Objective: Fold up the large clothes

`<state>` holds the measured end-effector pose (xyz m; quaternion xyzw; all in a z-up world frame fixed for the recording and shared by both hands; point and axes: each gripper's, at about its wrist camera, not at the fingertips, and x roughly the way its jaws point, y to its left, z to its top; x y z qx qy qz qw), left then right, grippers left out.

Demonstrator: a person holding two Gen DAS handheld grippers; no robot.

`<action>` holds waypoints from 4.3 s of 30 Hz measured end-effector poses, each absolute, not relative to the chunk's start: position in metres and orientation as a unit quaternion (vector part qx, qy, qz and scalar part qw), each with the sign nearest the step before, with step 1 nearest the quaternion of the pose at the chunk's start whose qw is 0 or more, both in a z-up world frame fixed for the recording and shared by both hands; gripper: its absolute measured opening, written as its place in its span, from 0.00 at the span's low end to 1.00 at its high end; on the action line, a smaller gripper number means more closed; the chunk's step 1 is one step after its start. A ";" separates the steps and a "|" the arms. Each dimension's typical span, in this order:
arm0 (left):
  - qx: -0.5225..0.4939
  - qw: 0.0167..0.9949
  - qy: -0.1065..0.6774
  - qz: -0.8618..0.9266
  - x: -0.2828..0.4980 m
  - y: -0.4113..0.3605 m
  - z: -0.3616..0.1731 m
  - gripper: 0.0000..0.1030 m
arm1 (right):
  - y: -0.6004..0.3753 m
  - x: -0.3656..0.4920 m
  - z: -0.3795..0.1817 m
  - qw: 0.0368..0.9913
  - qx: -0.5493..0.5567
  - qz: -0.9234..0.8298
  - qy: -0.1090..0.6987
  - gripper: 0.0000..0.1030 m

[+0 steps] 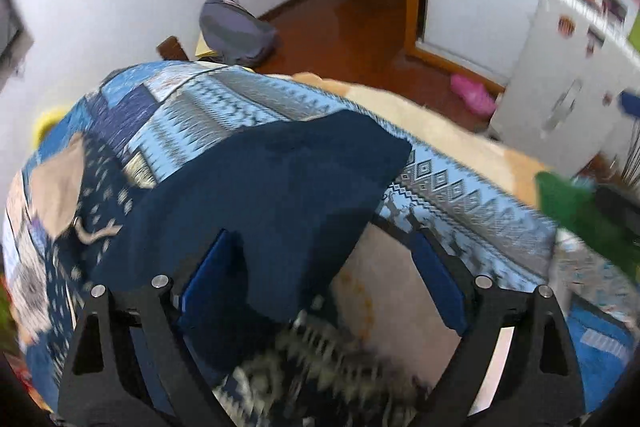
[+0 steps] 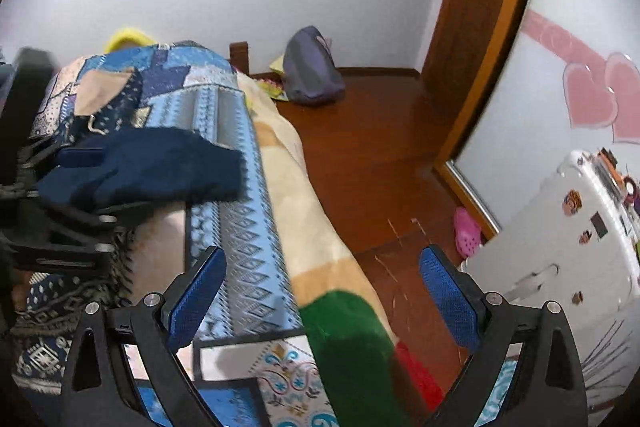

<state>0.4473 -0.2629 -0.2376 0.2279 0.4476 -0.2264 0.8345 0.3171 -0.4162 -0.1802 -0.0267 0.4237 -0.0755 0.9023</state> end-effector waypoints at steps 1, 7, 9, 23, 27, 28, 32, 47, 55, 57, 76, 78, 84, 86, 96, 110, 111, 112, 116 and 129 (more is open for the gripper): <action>0.252 0.831 0.443 -0.220 0.450 -0.271 -0.245 0.75 | -0.416 0.318 -0.184 0.901 -0.025 -0.076 0.426 0.94; 0.250 0.842 0.436 -0.195 0.470 -0.272 -0.243 0.12 | -0.410 0.321 -0.184 0.902 -0.016 -0.071 0.425 0.94; 0.209 0.847 0.441 -0.209 0.475 -0.258 -0.229 0.11 | -0.404 0.322 -0.180 0.904 -0.020 -0.069 0.421 0.94; 0.031 0.931 0.339 -0.128 0.439 -0.038 -0.082 0.09 | -0.334 0.335 -0.153 0.916 -0.051 -0.011 0.397 0.94; 0.023 0.939 0.335 -0.076 0.416 0.029 -0.082 0.07 | -0.302 0.349 -0.155 0.916 -0.072 0.008 0.396 0.94; 0.020 0.939 0.337 -0.062 0.410 0.046 -0.087 0.07 | -0.291 0.354 -0.157 0.915 -0.080 0.014 0.396 0.94; 0.003 0.931 0.365 -0.029 0.398 0.092 -0.118 0.07 | -0.260 0.373 -0.169 0.909 -0.092 0.030 0.404 0.94; -0.055 0.865 0.499 0.020 0.357 0.168 -0.269 0.18 | -0.247 0.429 -0.265 0.831 -0.014 0.086 0.550 0.99; 0.006 0.872 0.485 0.067 0.326 0.174 -0.258 0.55 | -0.267 0.421 -0.261 0.826 -0.022 0.081 0.557 0.99; 0.017 0.873 0.482 0.070 0.324 0.176 -0.250 0.56 | -0.269 0.419 -0.257 0.826 -0.031 0.072 0.558 0.99; 0.035 0.947 0.318 -0.001 0.382 0.114 -0.103 0.91 | -0.210 0.445 -0.095 0.909 -0.048 0.140 0.389 1.00; 0.038 0.947 0.318 -0.008 0.403 0.104 -0.103 0.92 | -0.197 0.462 -0.089 0.911 -0.042 0.149 0.383 1.00; 0.018 0.933 0.358 -0.025 0.480 0.086 -0.137 0.92 | -0.155 0.519 -0.107 0.906 -0.061 0.158 0.389 1.00; -0.003 0.923 0.385 -0.026 0.507 0.087 -0.156 0.92 | -0.142 0.541 -0.125 0.899 -0.072 0.154 0.403 1.00; -0.103 0.877 0.469 0.012 0.608 0.109 -0.245 0.92 | -0.126 0.651 -0.248 0.844 -0.020 0.108 0.525 1.00; -0.065 0.885 0.460 -0.017 0.621 0.075 -0.250 0.11 | -0.104 0.666 -0.264 0.848 -0.010 0.143 0.510 0.10; -0.056 0.888 0.455 -0.022 0.616 0.072 -0.244 0.10 | -0.102 0.657 -0.259 0.852 -0.023 0.144 0.502 0.09; -0.054 0.891 0.450 -0.027 0.609 0.070 -0.237 0.10 | -0.101 0.650 -0.253 0.855 -0.029 0.149 0.495 0.08; -0.057 0.904 0.419 -0.059 0.565 0.067 -0.192 0.09 | -0.105 0.611 -0.218 0.867 -0.042 0.175 0.466 0.08; -0.080 0.904 0.397 -0.135 0.393 0.074 -0.146 0.09 | -0.145 0.430 -0.121 0.893 -0.051 0.232 0.382 0.08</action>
